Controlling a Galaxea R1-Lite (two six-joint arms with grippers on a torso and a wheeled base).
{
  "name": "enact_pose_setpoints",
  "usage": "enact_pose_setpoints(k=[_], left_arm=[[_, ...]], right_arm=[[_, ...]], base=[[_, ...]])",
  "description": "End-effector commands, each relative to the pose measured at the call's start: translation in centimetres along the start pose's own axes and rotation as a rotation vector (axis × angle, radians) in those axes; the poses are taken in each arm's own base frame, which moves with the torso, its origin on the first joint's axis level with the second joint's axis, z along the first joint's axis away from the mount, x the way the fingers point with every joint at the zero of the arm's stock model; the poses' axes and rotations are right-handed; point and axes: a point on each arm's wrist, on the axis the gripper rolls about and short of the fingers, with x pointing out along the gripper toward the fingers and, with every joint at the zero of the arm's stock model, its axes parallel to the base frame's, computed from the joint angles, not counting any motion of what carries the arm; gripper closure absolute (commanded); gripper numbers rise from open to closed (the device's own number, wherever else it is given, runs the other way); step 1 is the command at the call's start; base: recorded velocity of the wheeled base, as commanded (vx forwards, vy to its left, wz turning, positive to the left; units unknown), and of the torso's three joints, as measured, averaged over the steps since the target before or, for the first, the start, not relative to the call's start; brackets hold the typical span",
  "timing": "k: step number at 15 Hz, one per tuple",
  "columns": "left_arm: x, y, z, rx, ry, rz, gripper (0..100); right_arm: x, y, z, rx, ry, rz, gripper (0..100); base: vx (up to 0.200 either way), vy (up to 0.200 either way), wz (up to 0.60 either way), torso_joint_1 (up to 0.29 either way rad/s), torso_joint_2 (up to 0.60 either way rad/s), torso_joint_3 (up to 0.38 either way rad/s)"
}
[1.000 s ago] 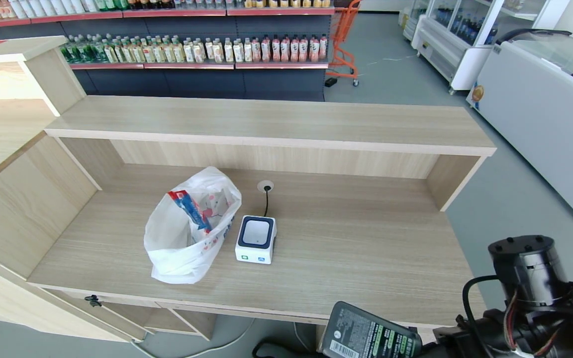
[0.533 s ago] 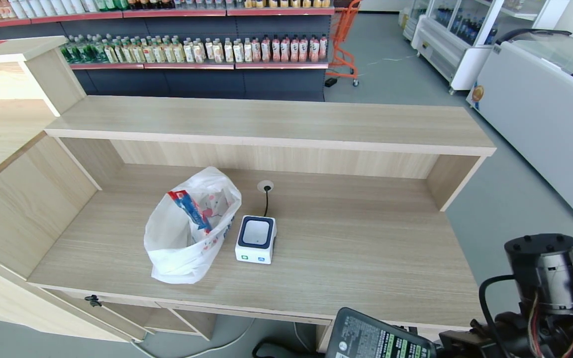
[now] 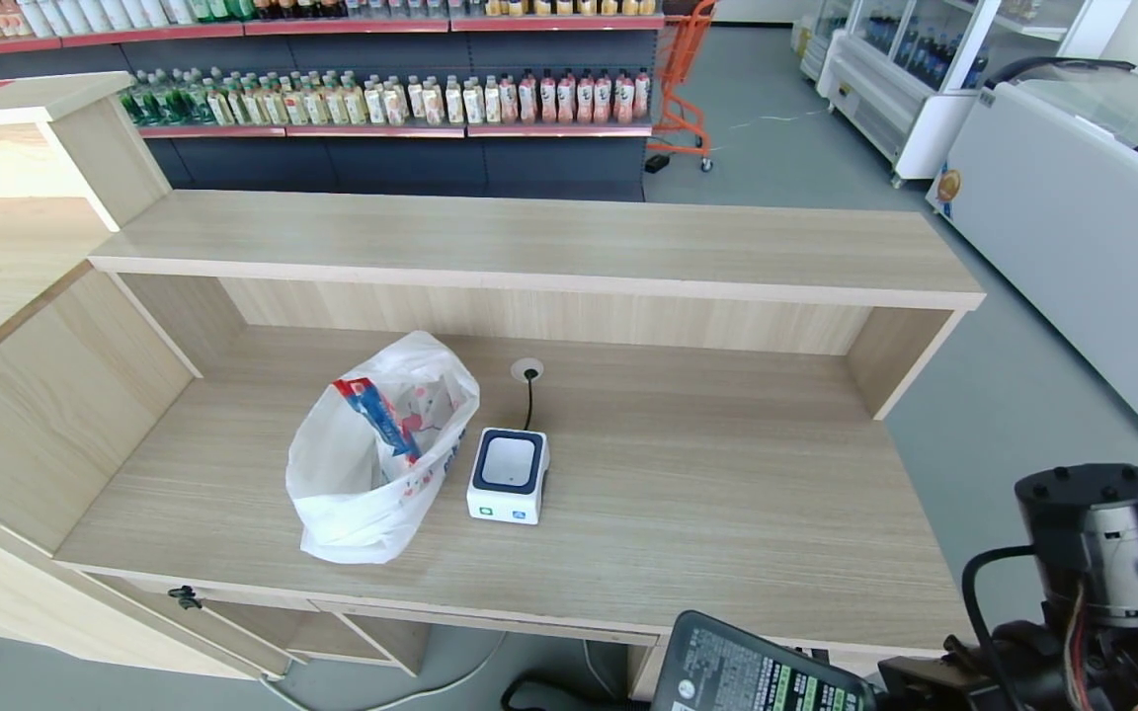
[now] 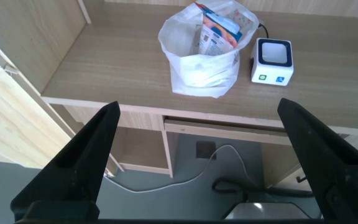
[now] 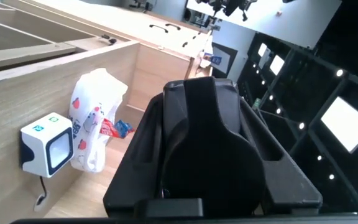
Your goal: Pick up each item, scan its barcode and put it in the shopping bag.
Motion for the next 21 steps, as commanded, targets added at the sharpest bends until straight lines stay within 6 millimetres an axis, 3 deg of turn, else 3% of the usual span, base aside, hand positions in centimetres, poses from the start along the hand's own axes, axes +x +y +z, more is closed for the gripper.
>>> enact_pose_setpoints(k=[1, 3, 4, 5, 8, 9, 12, 13, 15, 19, 21], left_arm=[[0.0, 0.0, 0.0, 0.000, 0.000, 0.000, 0], [0.0, 0.0, 0.0, 0.000, 0.000, 0.000, 0], [0.0, 0.0, 0.0, 0.000, 0.000, 0.000, 0], [0.0, 0.0, 0.0, 0.000, 0.000, 0.000, 0], [0.0, 0.0, 0.0, 0.000, 0.000, 0.000, 0], [0.0, 0.0, 0.0, 0.000, -0.002, 0.000, 0], [0.0, 0.0, 0.0, 0.000, 0.000, 0.000, 0], [0.0, 0.0, 0.0, 0.000, -0.002, 0.000, 0], [0.0, 0.0, 0.0, 0.000, 0.000, 0.000, 0], [0.0, 0.0, 0.0, 0.000, 0.000, 0.000, 0], [0.0, 0.0, 0.0, 0.000, -0.002, 0.000, 0]], right_arm=[[0.0, -0.1, 0.0, -0.003, 0.002, -0.001, 100], [-0.4, -0.9, -0.2, -0.017, 0.020, -0.008, 100], [-1.1, -2.3, -0.5, 0.020, 0.053, -0.023, 100], [-2.2, -3.3, -1.0, 0.152, 0.105, -0.027, 100], [-5.7, -2.7, -2.2, 0.757, 0.339, -0.010, 100], [-7.5, -2.8, -2.2, 0.892, 0.458, -0.028, 100], [-10.3, -2.9, -3.3, 1.320, 0.725, -0.135, 100], [-10.7, -3.4, -4.2, 1.443, 0.805, -0.204, 100], [-11.7, -4.4, -6.4, 1.827, 1.036, -0.522, 100], [-12.1, -1.3, -6.7, 2.329, 1.247, -0.974, 100], [-12.1, -0.4, -6.9, 2.541, 1.244, -1.237, 100]], base=[[0.000, 0.000, 0.00, 0.000, 0.00, 0.000], [0.000, 0.000, 0.00, 0.000, 0.00, 0.000], [0.000, 0.000, 0.00, 0.000, 0.00, 0.000], [0.000, 0.000, 0.00, 0.000, 0.00, 0.000], [0.000, 0.000, 0.00, 0.000, 0.00, 0.000], [0.000, 0.000, 0.00, 0.000, 0.00, 0.000], [0.000, 0.000, 0.00, 0.000, 0.00, 0.000], [0.000, 0.000, 0.00, 0.000, 0.00, 0.000], [0.000, 0.000, 0.00, 0.000, 0.00, 0.000], [0.000, 0.000, 0.00, 0.000, 0.00, 0.000], [0.000, 0.000, 0.00, 0.000, 0.00, 0.000]])
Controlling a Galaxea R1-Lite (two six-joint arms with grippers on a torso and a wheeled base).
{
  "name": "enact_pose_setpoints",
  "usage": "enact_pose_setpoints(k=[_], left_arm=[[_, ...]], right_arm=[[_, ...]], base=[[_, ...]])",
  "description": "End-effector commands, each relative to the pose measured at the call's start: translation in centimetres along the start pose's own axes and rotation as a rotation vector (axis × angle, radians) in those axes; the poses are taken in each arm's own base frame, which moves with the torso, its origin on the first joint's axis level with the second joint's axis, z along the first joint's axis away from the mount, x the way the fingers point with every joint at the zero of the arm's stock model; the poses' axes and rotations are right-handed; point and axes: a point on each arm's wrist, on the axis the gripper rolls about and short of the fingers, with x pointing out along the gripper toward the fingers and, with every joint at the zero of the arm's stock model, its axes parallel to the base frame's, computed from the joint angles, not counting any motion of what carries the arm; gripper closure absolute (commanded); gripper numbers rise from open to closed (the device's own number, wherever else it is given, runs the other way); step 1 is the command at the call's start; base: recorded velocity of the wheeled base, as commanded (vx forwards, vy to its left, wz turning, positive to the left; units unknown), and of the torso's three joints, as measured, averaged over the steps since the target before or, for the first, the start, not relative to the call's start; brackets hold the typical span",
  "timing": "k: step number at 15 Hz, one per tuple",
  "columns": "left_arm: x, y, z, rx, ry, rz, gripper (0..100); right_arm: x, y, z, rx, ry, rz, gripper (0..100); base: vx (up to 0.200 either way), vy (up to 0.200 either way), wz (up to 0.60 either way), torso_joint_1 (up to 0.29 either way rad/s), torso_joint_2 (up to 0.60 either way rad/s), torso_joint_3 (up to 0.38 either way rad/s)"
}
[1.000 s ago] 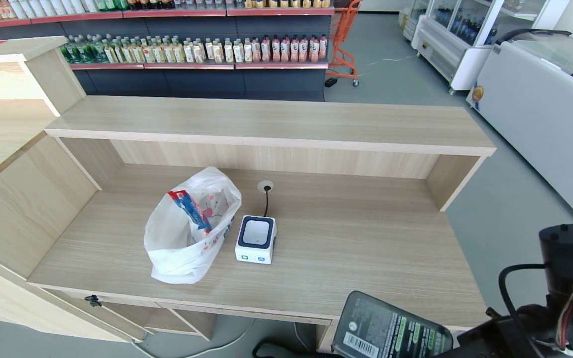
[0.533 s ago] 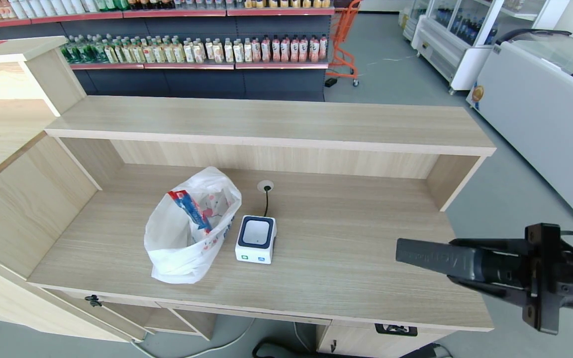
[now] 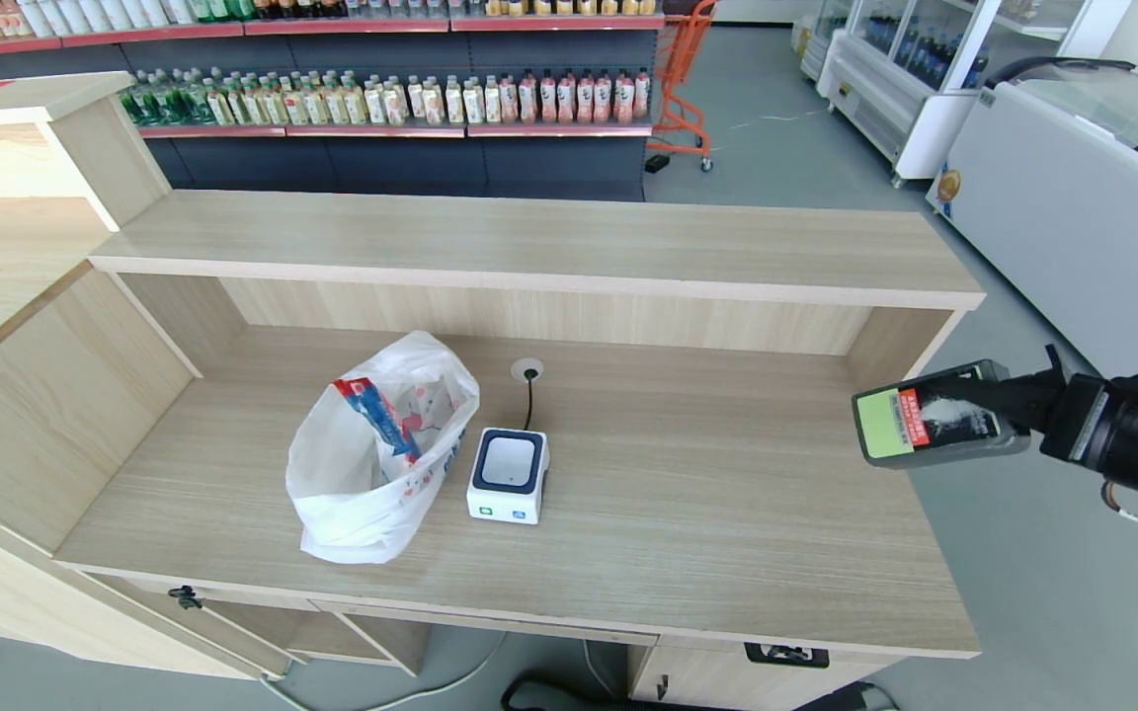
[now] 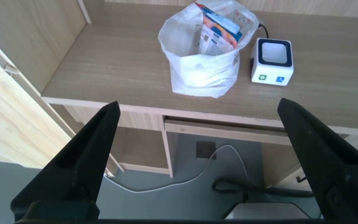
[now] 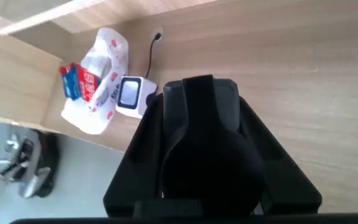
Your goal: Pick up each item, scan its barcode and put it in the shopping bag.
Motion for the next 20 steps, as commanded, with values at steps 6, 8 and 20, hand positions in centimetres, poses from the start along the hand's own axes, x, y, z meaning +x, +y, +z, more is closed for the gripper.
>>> enact_pose_setpoints(k=[6, 8, 20], left_arm=[[0.0, 0.0, 0.0, -0.003, 0.002, 0.000, 0], [0.0, 0.0, 0.0, -0.002, 0.002, 0.000, 0], [0.0, 0.0, 0.0, 0.000, 0.000, 0.000, 0]], right_arm=[[1.7, -1.4, -1.3, 0.428, 0.053, -0.081, 100], [1.5, -1.4, -1.5, 0.431, 0.057, -0.082, 100], [0.5, 0.1, -1.9, 0.455, 0.070, -0.029, 100]], base=[[0.000, 0.000, 0.00, 0.000, 0.00, 0.000], [0.000, 0.000, 0.00, 0.000, 0.00, 0.000], [0.000, 0.133, 0.00, 0.003, 0.00, 0.002]])
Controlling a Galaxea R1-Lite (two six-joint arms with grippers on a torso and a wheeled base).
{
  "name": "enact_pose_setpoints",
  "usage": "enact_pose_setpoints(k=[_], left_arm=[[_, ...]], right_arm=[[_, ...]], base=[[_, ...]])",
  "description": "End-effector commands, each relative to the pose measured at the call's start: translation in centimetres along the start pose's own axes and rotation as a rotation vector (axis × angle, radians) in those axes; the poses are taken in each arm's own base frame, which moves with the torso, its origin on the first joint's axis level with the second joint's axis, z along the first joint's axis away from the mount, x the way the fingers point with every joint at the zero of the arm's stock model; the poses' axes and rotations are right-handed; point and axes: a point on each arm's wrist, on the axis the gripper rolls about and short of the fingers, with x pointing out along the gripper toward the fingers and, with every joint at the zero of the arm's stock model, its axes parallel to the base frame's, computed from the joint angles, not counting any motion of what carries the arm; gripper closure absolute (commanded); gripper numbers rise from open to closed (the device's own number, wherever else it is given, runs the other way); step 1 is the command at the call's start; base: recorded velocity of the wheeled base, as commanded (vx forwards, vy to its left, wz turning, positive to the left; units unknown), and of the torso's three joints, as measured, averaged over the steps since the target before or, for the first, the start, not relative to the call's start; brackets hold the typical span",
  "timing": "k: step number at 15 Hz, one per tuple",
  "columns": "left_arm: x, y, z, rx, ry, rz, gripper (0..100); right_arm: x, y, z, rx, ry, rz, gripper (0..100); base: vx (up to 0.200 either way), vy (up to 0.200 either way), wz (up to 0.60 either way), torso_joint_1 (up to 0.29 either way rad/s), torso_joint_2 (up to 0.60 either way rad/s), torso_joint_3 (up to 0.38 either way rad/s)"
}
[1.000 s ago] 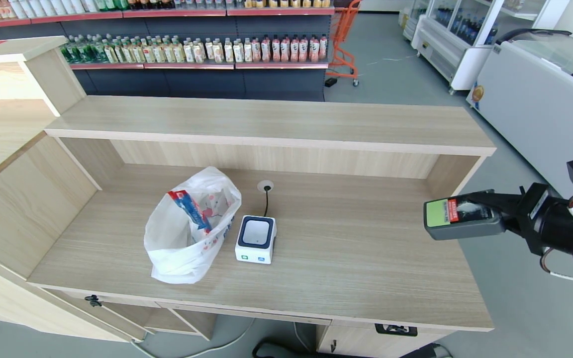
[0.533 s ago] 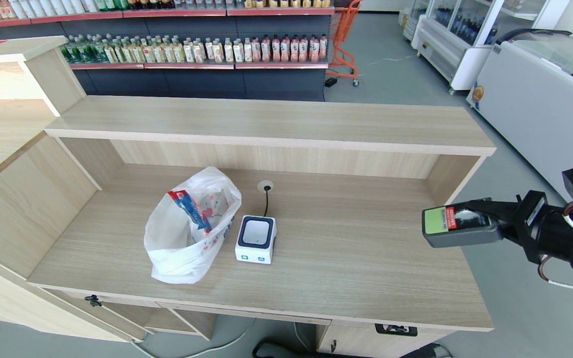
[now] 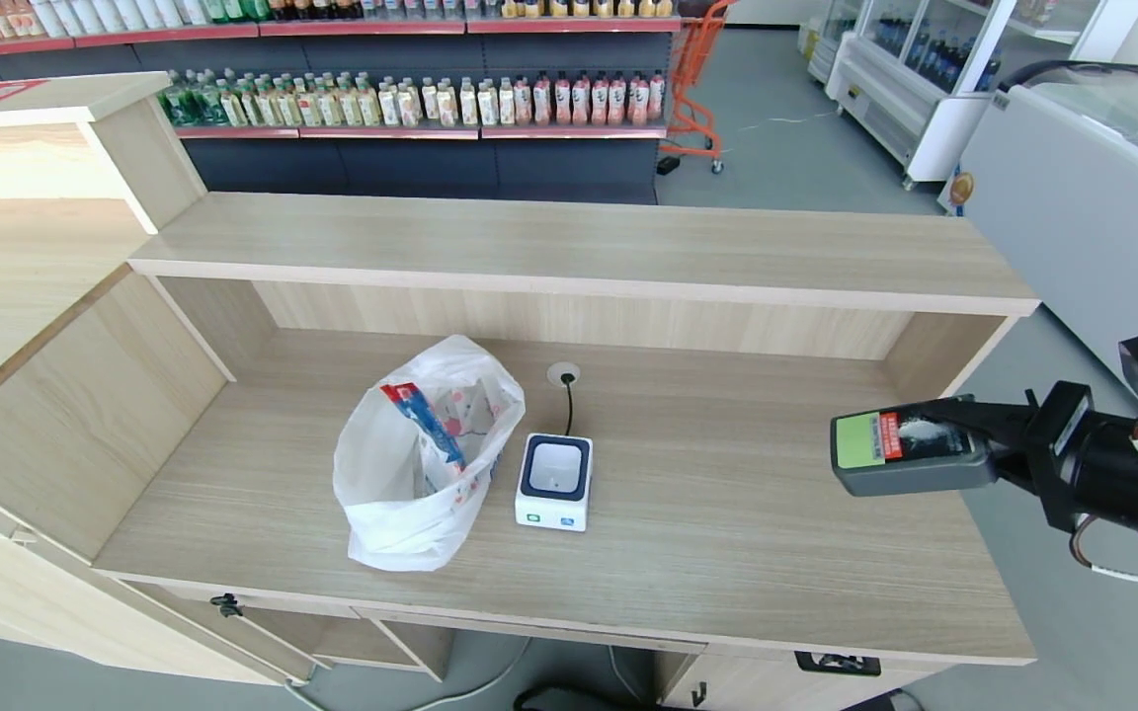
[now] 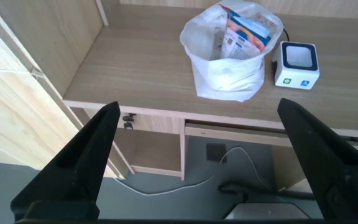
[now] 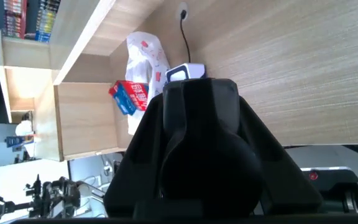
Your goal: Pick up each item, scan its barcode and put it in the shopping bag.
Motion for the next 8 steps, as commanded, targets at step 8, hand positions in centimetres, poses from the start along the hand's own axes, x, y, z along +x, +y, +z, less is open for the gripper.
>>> enact_pose_setpoints(k=[8], left_arm=[[0.00, 0.00, 0.00, 0.005, 0.000, 0.000, 0]], right_arm=[[0.21, -0.03, -0.02, -0.005, 0.004, -0.002, 100]], base=[[0.000, 0.200, 0.00, 0.002, 0.00, 0.002]])
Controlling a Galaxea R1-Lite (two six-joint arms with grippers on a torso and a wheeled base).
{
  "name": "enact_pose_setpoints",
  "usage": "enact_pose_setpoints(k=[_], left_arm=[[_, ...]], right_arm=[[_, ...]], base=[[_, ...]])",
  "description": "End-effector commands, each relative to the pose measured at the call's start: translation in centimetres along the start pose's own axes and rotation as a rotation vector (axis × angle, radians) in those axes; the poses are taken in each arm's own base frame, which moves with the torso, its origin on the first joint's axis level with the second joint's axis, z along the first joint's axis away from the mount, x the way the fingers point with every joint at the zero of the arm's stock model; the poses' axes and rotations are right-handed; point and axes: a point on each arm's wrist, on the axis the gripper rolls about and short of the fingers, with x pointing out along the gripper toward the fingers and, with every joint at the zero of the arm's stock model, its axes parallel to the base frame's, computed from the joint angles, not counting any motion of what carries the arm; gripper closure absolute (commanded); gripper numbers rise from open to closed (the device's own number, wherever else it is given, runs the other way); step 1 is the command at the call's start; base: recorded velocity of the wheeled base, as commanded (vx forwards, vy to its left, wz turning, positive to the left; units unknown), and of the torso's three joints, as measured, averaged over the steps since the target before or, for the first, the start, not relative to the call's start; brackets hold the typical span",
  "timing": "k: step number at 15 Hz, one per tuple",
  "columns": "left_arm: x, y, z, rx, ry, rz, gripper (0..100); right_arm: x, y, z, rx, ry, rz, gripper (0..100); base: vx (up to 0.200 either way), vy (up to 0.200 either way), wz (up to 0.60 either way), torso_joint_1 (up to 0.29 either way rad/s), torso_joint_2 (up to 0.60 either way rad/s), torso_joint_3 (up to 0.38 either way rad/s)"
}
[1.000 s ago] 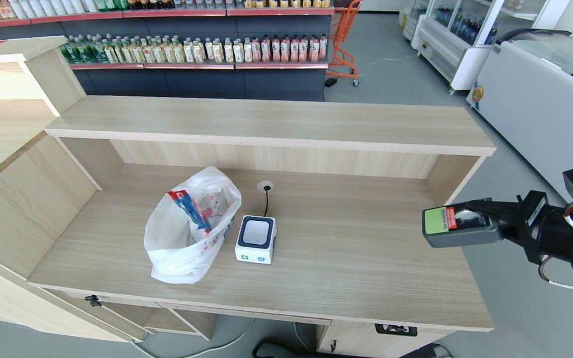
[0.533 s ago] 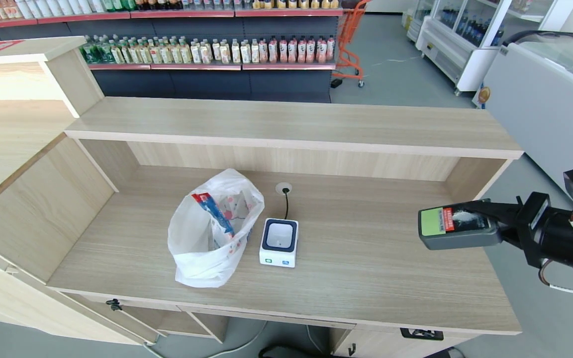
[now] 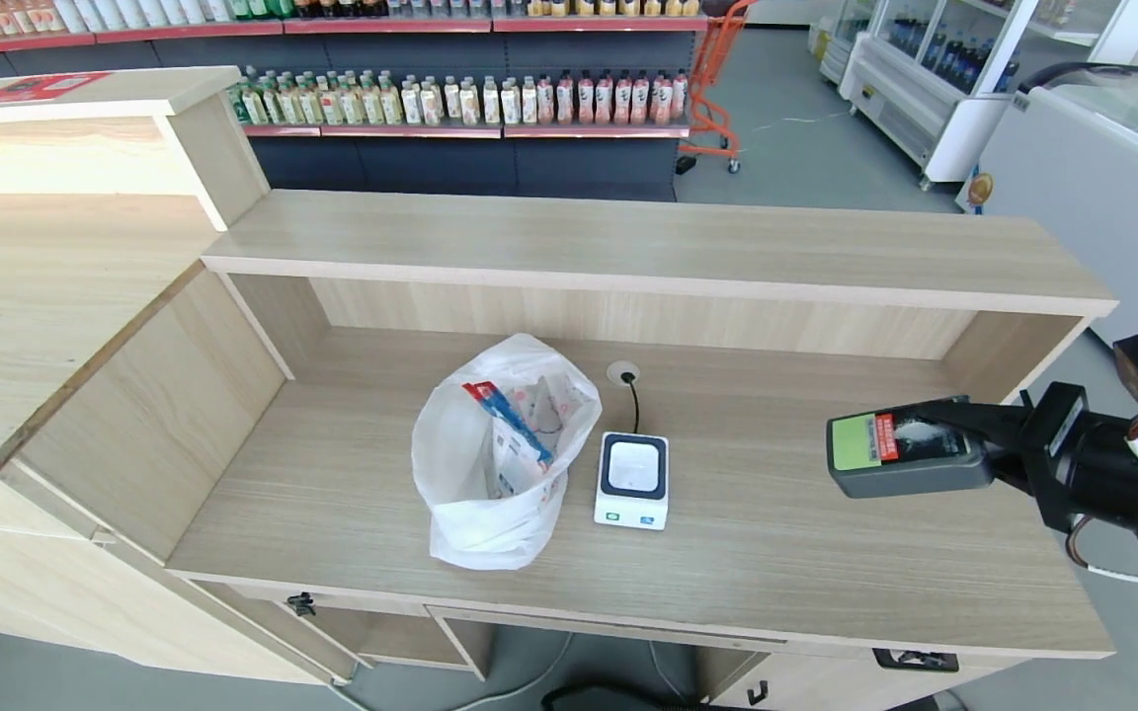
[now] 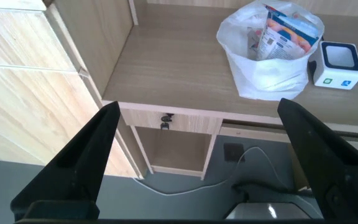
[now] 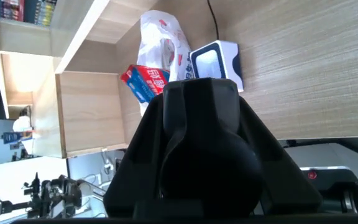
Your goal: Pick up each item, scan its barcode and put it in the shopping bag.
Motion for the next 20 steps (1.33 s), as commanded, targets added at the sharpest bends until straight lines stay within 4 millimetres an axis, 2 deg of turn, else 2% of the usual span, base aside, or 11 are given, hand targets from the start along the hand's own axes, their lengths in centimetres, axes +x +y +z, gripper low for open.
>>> enact_pose_setpoints(k=[1, 4, 6, 10, 12, 17, 20], left_arm=[[0.0, 0.0, 0.0, 0.001, 0.000, 0.000, 0], [0.0, 0.0, 0.0, 0.003, 0.000, 0.000, 0], [0.0, 0.0, 0.0, 0.003, 0.000, 0.000, 0], [0.0, 0.0, 0.0, 0.004, 0.000, 0.000, 0], [0.0, 0.0, 0.0, 0.004, 0.000, 0.000, 0], [0.0, 0.0, 0.0, 0.003, 0.000, 0.000, 0], [0.0, 0.0, 0.0, 0.003, 0.000, 0.000, 0]], right_arm=[[0.3, -0.2, -0.1, 0.001, 0.009, -0.008, 100], [0.5, -0.6, -0.3, -0.015, 0.022, -0.020, 100], [0.8, -1.1, -0.6, -0.036, 0.047, -0.051, 100], [3.2, -3.3, -1.2, -0.115, 0.060, -0.211, 100], [4.0, -3.1, -1.8, -0.140, 0.095, -0.202, 100], [5.9, -0.6, -6.4, -0.223, 0.230, -0.161, 100], [7.6, -0.6, -8.4, -0.292, 0.301, -0.165, 100]], base=[[0.000, 0.200, 0.00, 0.007, 0.00, -0.002], [0.000, 0.000, 0.00, 0.000, 0.00, 0.000], [0.200, 0.000, 0.00, 0.005, 0.00, 0.005], [0.200, 0.000, 0.00, 0.000, 0.00, 0.010], [0.100, 0.000, 0.00, 0.006, 0.01, -0.001], [0.000, 0.000, 0.00, 0.000, 0.00, 0.000], [0.000, 0.000, 0.00, 0.000, 0.00, 0.000]])
